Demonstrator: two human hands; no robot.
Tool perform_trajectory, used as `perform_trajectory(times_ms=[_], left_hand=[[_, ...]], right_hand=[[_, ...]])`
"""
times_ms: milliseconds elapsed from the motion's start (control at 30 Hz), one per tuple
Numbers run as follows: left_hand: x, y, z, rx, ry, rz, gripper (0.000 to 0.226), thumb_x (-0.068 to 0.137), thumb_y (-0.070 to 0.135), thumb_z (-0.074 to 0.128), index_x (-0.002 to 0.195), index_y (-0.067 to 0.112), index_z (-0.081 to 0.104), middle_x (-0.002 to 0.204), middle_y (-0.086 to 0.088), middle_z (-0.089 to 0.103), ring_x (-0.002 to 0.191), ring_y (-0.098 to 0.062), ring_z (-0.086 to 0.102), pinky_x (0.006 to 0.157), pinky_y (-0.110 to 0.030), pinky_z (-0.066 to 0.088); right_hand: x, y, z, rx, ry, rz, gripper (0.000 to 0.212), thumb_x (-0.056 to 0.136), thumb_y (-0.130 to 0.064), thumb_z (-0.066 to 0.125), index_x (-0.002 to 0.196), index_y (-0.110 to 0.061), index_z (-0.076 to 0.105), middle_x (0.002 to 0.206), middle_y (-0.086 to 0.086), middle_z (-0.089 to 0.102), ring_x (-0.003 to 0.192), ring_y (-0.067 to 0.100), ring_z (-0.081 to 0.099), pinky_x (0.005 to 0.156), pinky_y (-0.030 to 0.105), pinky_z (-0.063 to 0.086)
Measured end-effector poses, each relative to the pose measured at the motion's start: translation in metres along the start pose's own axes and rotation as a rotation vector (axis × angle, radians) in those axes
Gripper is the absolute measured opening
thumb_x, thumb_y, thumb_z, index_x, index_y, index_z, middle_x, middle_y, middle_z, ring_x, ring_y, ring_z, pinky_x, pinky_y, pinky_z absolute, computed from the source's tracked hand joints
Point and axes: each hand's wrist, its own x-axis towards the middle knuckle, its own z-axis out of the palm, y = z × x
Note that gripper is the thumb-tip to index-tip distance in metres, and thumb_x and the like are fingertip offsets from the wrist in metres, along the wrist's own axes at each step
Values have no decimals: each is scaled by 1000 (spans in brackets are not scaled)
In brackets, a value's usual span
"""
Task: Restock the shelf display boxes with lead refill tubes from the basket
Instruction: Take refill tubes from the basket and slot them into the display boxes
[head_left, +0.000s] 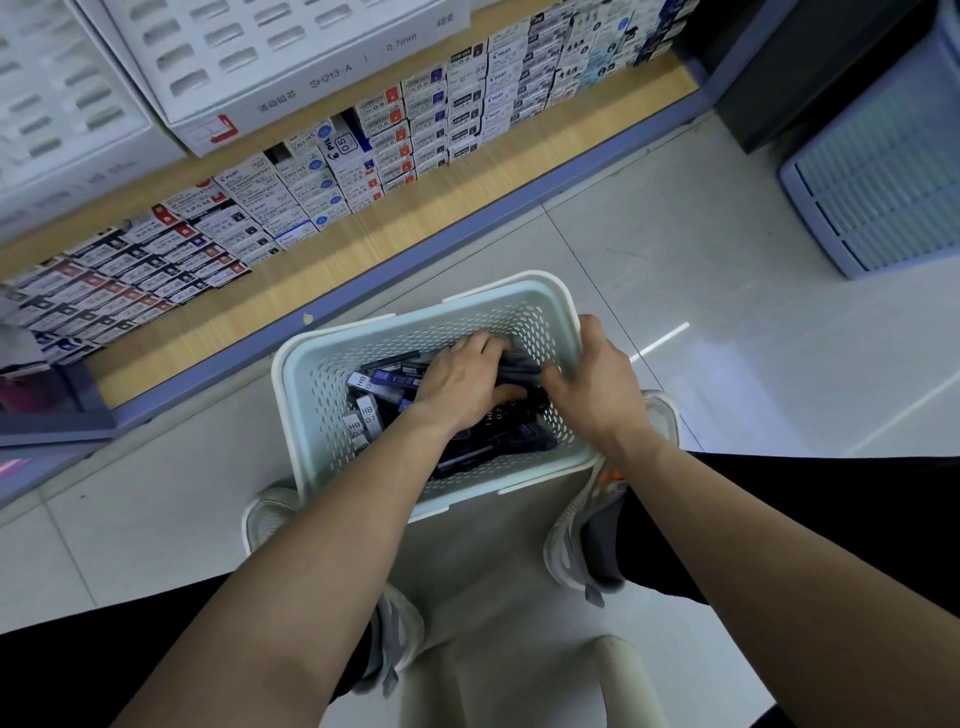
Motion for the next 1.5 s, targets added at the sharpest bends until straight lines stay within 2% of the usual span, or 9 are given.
perform_trajectory(times_ms=[167, 333, 667, 900, 1000, 1167, 1300, 1367, 1500], left_hand=[[5, 0, -11, -107, -106, -8, 71, 85, 61, 67, 144, 31, 42, 143, 1, 48, 130, -24, 48, 103, -39, 40], [1, -1, -6, -266, -128, -115, 77, 83, 57, 72, 145, 24, 42, 143, -3, 53, 128, -24, 52, 103, -37, 44], [-3, -1, -12, -464, -179, -178, 60, 86, 40, 76, 137, 33, 44, 138, 1, 56, 122, -20, 55, 100, -35, 45], [-11, -1, -20, -569, -175, -258, 50, 88, 42, 73, 126, 23, 47, 112, 2, 64, 101, -18, 61, 86, -33, 49], [-18, 0, -27, -654, -128, -302, 60, 87, 43, 73, 134, 17, 46, 120, 0, 63, 107, -19, 60, 93, -34, 47], [-39, 4, -41, -857, -20, -353, 35, 90, 30, 74, 119, 23, 54, 107, 6, 67, 100, -16, 65, 93, -34, 49], [-59, 11, -54, -1037, 51, -415, 21, 89, 28, 75, 104, 24, 59, 97, 0, 71, 90, -23, 71, 89, -47, 57], [-69, 17, -66, -1148, 92, -438, 23, 89, 25, 75, 105, 18, 60, 91, -3, 70, 82, -27, 70, 84, -52, 59], [-92, 37, -105, -1243, 185, -385, 11, 93, 16, 70, 96, 14, 60, 78, -6, 64, 70, -23, 64, 66, -37, 59]], right_hand=[[1, 2, 1, 0, -8, -8, 28, 89, -23, 59, 106, -25, 37, 86, 5, 57, 75, 27, 55, 62, 33, 40], [2, 3, 1, -12, -10, -11, 29, 89, -25, 59, 103, -28, 33, 83, 3, 55, 71, 25, 53, 60, 31, 37], [0, 0, -1, -25, -15, -4, 29, 90, -25, 60, 107, -25, 36, 85, 3, 56, 69, 18, 55, 58, 34, 44], [-1, -2, -3, -31, -21, 20, 34, 90, -28, 61, 116, -20, 40, 92, 7, 60, 76, 27, 60, 65, 43, 55], [-1, -4, -5, -33, -42, 38, 37, 90, -28, 60, 119, -20, 40, 93, 8, 61, 75, 28, 62, 66, 46, 58], [-3, -4, -8, -98, -75, 53, 54, 90, -35, 61, 135, -17, 38, 118, 11, 55, 100, 33, 59, 85, 48, 54], [-14, -16, -17, -153, 132, -46, 63, 88, -32, 61, 143, -10, 39, 135, 13, 48, 124, 33, 43, 103, 44, 39], [-21, -28, -22, -156, 186, -141, 55, 87, -29, 60, 137, -10, 46, 127, 11, 53, 117, 32, 47, 98, 42, 40], [-44, -62, -35, 80, -93, -153, 31, 92, -22, 59, 123, -20, 53, 93, -7, 66, 80, 6, 62, 77, 23, 50]])
